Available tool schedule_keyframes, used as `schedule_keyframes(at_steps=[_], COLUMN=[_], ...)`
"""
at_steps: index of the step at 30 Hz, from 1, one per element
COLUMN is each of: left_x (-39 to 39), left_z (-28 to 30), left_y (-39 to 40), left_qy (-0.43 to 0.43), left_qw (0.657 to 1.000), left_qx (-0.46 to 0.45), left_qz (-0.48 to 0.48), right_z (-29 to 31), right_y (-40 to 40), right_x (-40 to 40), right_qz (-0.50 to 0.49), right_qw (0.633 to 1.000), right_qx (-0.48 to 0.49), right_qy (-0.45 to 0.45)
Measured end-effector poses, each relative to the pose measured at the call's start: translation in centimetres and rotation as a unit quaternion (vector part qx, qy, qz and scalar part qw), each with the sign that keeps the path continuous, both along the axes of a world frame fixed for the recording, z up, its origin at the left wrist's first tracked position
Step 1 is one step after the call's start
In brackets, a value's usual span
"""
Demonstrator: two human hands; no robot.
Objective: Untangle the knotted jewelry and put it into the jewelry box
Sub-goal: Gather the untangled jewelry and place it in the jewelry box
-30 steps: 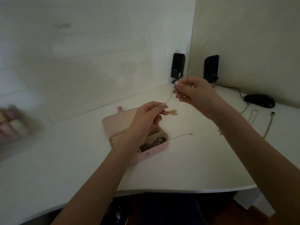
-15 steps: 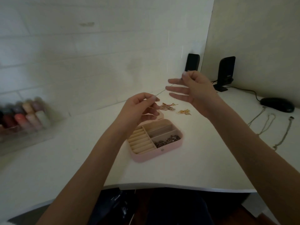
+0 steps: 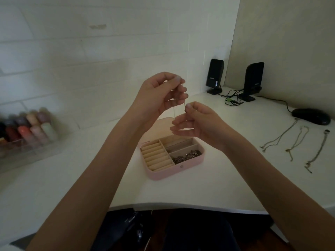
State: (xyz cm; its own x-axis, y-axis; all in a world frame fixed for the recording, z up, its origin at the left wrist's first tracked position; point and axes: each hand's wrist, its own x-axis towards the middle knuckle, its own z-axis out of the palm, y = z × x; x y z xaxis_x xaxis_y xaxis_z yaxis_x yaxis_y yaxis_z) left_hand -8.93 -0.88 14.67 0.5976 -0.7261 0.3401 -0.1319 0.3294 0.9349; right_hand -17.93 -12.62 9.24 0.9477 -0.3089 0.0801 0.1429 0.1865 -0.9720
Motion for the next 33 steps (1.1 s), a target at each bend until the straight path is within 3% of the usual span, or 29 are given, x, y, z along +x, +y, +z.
schedule_keyframes(at_steps=[10, 15, 17, 21, 24, 26, 28, 31, 33], left_x=[-0.2, -0.1, 0.1, 0.3, 0.1, 0.2, 0.1, -0.4, -0.7], left_z=[-1.3, -2.4, -3.0, -4.6, -5.7, -6.4, -6.8, -6.7, -6.6], left_y=[0.2, 0.9, 1.4, 2.0, 1.9, 1.6, 1.3, 0.9, 0.8], left_qy=[0.009, -0.062, -0.101, -0.226, -0.367, -0.393, -0.377, -0.291, -0.188], left_qw=[0.999, 0.989, 0.978, 0.922, 0.846, 0.825, 0.844, 0.916, 0.959], left_qx=[0.053, 0.133, 0.182, 0.312, 0.385, 0.405, 0.381, 0.274, 0.212], left_qz=[-0.004, 0.004, -0.001, -0.038, -0.024, -0.032, -0.026, 0.028, 0.021], right_z=[-1.5, -1.9, -1.8, -1.7, -1.9, -2.1, -2.2, -2.1, -2.0], right_y=[-0.5, -1.7, -2.6, -4.0, -4.0, -3.7, -3.4, -3.2, -3.3], right_x=[-0.5, -1.0, -1.3, -1.7, -1.7, -1.8, -1.9, -2.0, -2.1], right_qz=[-0.002, -0.037, -0.076, -0.144, -0.136, -0.126, -0.113, -0.088, -0.093], right_qw=[0.999, 0.987, 0.985, 0.982, 0.971, 0.950, 0.941, 0.972, 0.982], right_qx=[-0.035, -0.152, -0.151, -0.118, -0.183, -0.257, -0.284, -0.194, -0.146], right_qy=[0.007, 0.034, 0.039, 0.034, 0.074, 0.123, 0.144, 0.102, 0.081])
